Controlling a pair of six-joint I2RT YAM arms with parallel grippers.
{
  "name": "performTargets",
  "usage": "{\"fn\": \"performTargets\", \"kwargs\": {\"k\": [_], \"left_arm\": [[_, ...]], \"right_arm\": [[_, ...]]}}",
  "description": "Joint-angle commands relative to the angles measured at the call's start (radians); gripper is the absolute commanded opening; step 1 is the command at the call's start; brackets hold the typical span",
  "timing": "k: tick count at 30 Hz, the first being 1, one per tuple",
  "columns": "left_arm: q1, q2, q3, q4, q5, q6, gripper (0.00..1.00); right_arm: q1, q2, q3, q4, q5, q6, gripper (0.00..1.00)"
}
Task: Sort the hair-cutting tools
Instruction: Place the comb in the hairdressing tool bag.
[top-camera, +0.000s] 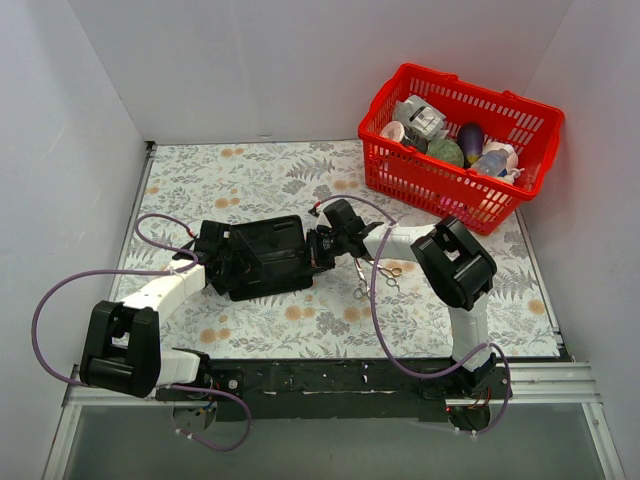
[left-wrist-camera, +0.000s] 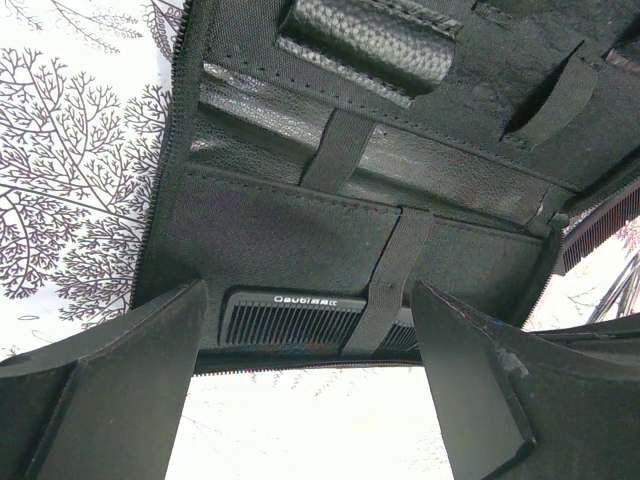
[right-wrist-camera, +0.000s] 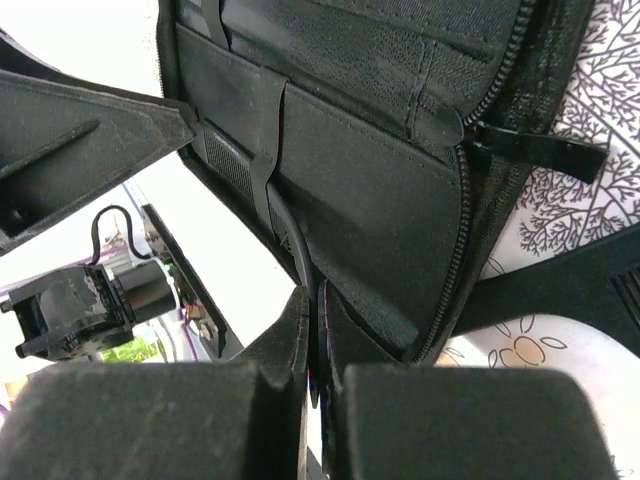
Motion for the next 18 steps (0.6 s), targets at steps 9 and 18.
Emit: {"fn": "performTargets", "kwargs": {"k": [9, 18], "left_arm": [[0.011, -0.083, -0.001, -0.049, -0.086, 0.021, 0.84], [0.011, -0.110, 0.071, -0.090, -0.040, 0.035, 0.84]], "right_arm": [[0.016, 0.075, -0.004, 0.069, 0.125, 0.071, 0.01], [0.037, 0.118, 0.027, 0.085, 0.128, 0.086, 0.01]]}}
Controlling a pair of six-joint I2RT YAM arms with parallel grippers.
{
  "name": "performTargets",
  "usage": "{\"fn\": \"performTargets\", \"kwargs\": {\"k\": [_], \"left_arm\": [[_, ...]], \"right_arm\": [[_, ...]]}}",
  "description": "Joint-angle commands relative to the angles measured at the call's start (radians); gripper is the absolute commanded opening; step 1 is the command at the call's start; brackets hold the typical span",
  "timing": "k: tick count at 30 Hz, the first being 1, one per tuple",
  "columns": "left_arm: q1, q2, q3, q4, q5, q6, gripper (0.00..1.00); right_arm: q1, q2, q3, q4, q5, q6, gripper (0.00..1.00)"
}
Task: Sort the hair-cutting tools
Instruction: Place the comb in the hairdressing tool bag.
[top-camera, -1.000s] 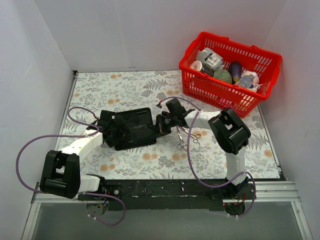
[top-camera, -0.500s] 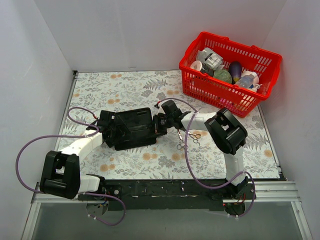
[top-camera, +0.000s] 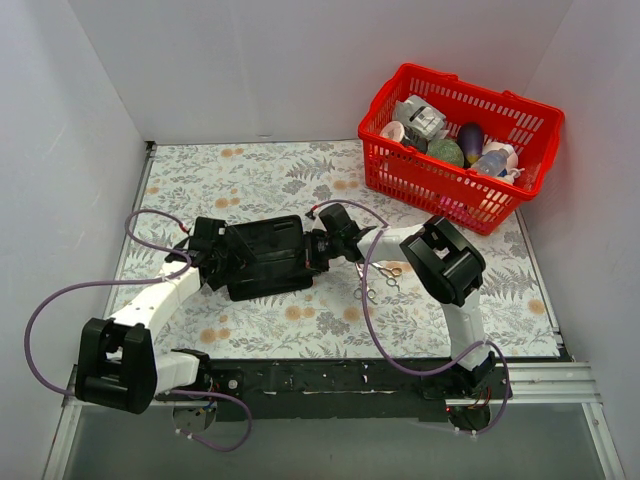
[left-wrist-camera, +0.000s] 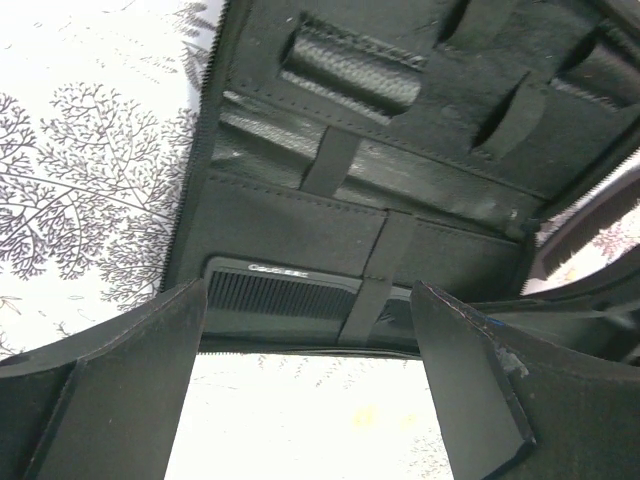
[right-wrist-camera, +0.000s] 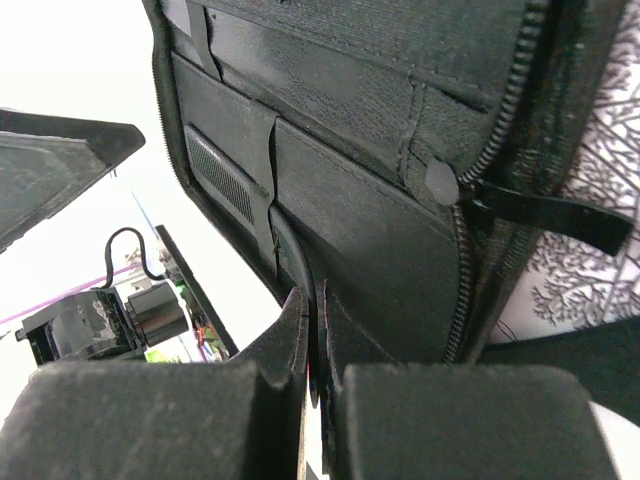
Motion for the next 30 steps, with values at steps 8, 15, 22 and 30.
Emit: {"fn": "performTargets", "kwargs": {"k": [8, 15, 22, 30], "left_arm": [[0.007, 0.030, -0.001, 0.048, 0.092, -0.004, 0.84], [0.006, 0.101, -0.036, 0.108, 0.120, -0.019, 0.83], [0.006, 0.105, -0.053, 0.108, 0.100, -0.019, 0.82], [0.006, 0.093, -0.070, 0.094, 0.092, -0.022, 0.82]], "right_arm": [[0.018, 0.066, 0.030, -0.014, 0.112, -0.008, 0.01], [0.018, 0.060, 0.032, -0.017, 0.112, -0.013, 0.01], [0.017, 0.057, 0.030, -0.021, 0.114, -0.020, 0.01], [0.018, 0.054, 0.042, -0.064, 0.126, -0.048, 0.31]]}}
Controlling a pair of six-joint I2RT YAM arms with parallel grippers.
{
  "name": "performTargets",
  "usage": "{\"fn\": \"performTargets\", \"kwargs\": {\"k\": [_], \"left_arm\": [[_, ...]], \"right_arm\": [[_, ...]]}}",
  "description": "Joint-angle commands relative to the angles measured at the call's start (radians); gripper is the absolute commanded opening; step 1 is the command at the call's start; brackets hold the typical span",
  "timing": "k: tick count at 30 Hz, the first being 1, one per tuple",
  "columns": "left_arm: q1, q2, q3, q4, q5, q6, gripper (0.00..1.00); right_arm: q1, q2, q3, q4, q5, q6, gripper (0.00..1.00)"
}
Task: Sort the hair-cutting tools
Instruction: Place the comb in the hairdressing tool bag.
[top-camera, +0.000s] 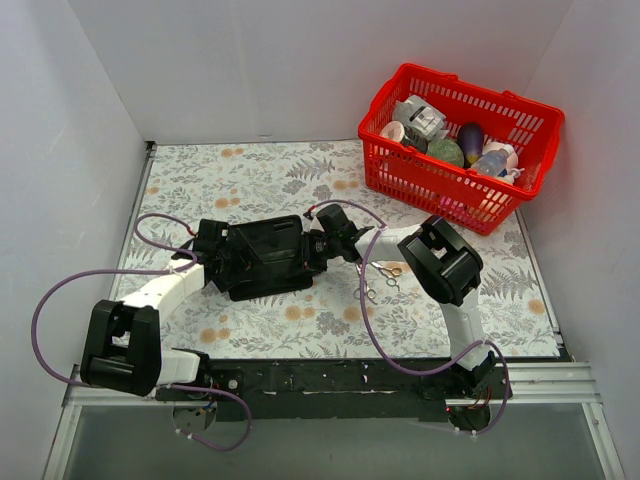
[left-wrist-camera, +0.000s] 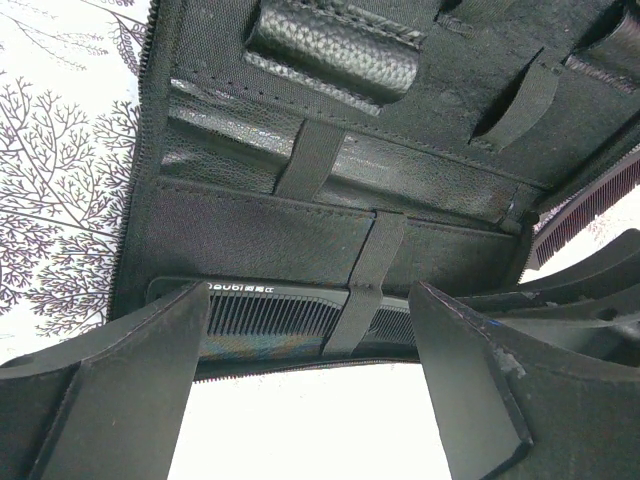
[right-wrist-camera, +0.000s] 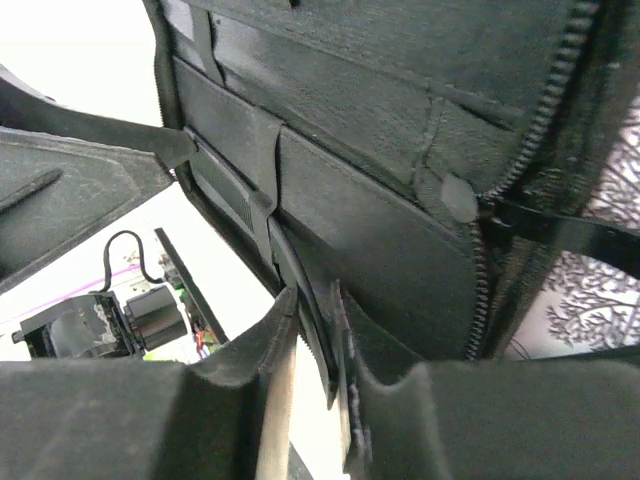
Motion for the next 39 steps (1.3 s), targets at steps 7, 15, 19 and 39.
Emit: {"fn": "performTargets", "kwargs": {"k": [7, 15, 19, 39], "left_arm": [[0.001, -0.006, -0.045, -0.027, -0.022, -0.003, 0.82], [0.001, -0.019, -0.045, -0.031, -0.029, -0.001, 0.82], [0.001, -0.017, -0.048, -0.029, -0.029, -0.003, 0.82], [0.001, -0.043, -0.008, -0.029, -0.005, 0.015, 0.82]], "right_arm": [[0.006, 0.020, 0.010, -0.121, 0.153, -0.074, 0.70], [-0.015, -0.016, -0.037, -0.190, 0.201, -0.125, 0.75], [-0.034, -0.071, -0.082, -0.225, 0.241, -0.159, 0.76], [-0.083, -0.354, 0.111, -0.644, 0.632, -0.439, 0.95]]}}
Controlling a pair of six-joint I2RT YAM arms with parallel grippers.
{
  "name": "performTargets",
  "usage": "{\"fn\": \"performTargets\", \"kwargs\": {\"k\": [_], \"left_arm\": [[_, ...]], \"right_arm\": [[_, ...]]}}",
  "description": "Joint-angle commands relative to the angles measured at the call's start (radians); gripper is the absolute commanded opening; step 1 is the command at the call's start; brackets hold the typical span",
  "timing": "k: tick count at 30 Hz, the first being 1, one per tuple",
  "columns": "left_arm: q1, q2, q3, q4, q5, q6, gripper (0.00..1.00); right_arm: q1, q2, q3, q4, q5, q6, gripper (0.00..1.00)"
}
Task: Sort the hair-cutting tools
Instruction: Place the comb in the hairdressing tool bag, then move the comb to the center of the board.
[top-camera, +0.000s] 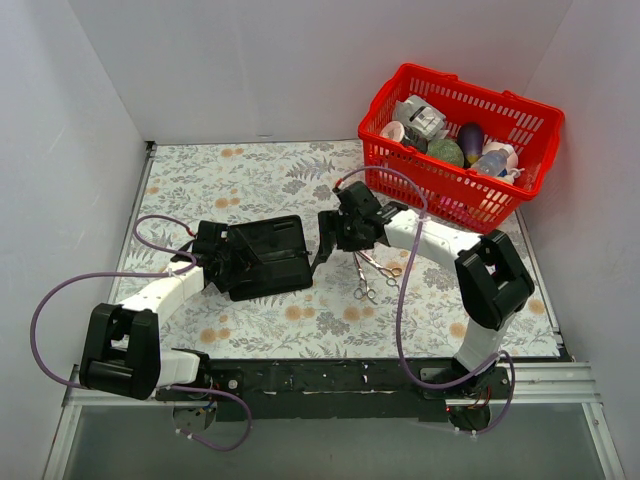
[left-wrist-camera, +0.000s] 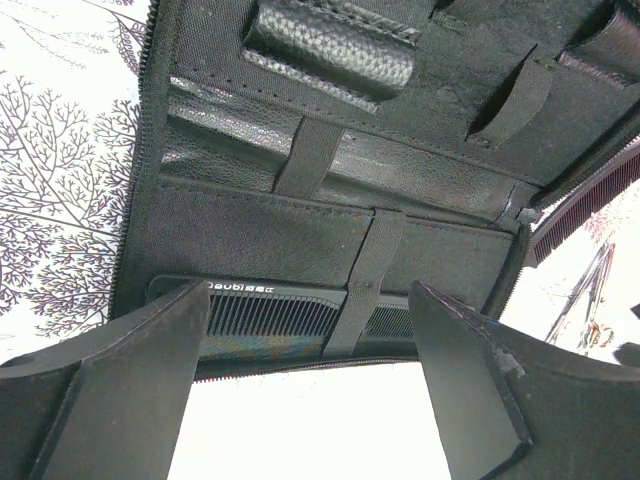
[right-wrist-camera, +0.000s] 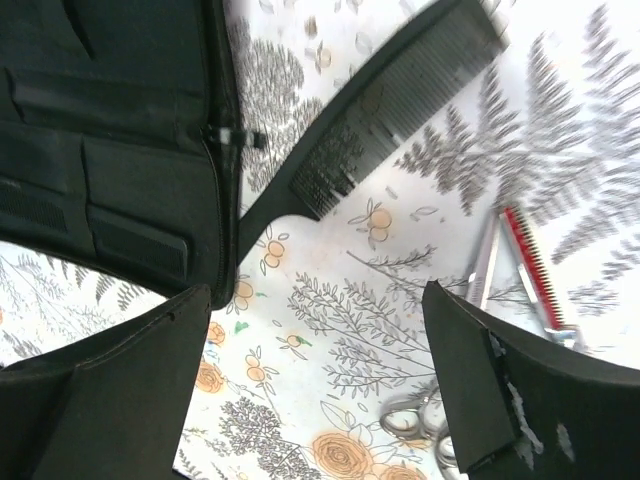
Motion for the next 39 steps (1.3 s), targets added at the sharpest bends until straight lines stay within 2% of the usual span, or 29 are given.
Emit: {"fn": "performTargets", "kwargs": {"k": [1, 7, 12, 15, 17, 21, 29, 39], "left_arm": [[0.001, -0.024, 0.014, -0.042, 0.002, 0.017, 0.82], [0.001, -0.057, 0.081, -0.078, 0.030, 0.027, 0.83], [0.003, -0.090, 0.172, -0.142, 0.033, 0.039, 0.86], [0.001, -0.110, 0.258, -0.194, 0.032, 0.056, 0.89], [0.003, -0.129, 0.319, -0.216, 0.029, 0.063, 0.97], [0.001, -0.147, 0.400, -0.277, 0.035, 0.071, 0.98], [0.001, -0.213, 0.399, -0.318, 0.039, 0.074, 0.98], [0.003, -0.264, 0.356, -0.326, 0.052, 0.076, 0.98]], "right_arm": [[-0.031, -0.040, 0.098, -0.116, 0.140, -0.076, 0.95], [-0.040, 0.082, 0.250, -0.171, 0.110, -0.011, 0.96], [-0.039, 0.177, 0.348, -0.199, 0.199, 0.033, 0.97], [-0.040, 0.240, 0.425, -0.249, 0.222, 0.068, 0.98], [-0.039, 0.276, 0.459, -0.283, 0.244, 0.110, 0.98], [-0.039, 0.305, 0.465, -0.279, 0.276, 0.160, 0.98], [-0.023, 0.380, 0.500, -0.323, 0.304, 0.251, 0.98], [0.037, 0.538, 0.713, -0.487, 0.383, 0.331, 0.98]]}}
